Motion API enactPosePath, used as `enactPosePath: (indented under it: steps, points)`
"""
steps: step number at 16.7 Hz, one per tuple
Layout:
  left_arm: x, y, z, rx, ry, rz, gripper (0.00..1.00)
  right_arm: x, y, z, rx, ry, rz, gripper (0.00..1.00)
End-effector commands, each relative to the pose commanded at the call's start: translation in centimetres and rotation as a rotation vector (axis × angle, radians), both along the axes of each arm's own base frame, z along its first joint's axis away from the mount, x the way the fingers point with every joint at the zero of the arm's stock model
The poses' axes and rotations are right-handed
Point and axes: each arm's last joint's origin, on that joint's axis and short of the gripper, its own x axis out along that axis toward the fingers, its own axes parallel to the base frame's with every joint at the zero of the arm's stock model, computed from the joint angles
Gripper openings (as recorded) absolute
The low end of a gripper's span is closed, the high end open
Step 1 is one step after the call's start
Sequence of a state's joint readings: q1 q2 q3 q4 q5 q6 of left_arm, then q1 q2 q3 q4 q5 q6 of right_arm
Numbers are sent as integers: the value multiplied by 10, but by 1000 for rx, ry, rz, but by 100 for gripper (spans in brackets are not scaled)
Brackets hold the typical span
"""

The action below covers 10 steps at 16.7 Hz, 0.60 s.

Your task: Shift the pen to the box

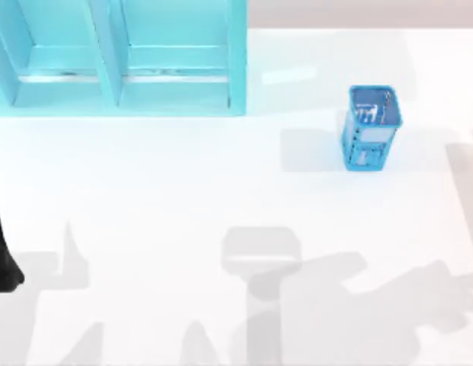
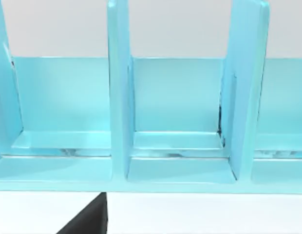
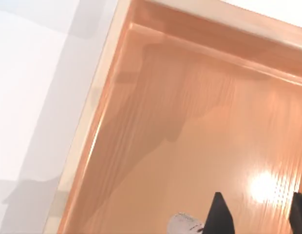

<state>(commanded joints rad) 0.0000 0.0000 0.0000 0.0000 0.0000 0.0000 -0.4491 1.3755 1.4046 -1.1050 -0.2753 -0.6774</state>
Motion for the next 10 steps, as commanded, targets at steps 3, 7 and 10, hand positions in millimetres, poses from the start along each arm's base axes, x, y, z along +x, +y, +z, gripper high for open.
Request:
enactPosePath:
  steps: [3, 7, 10]
  points:
    - [0, 0, 0, 0, 0, 0, 100, 5, 0, -18, 2, 7, -1, 0]
    - [0, 0, 0, 0, 0, 0, 100, 12, 0, -52, -3, -2, -7, 0]
    - [0, 0, 0, 0, 0, 0, 100, 14, 1, -62, -2, 1, -6, 0]
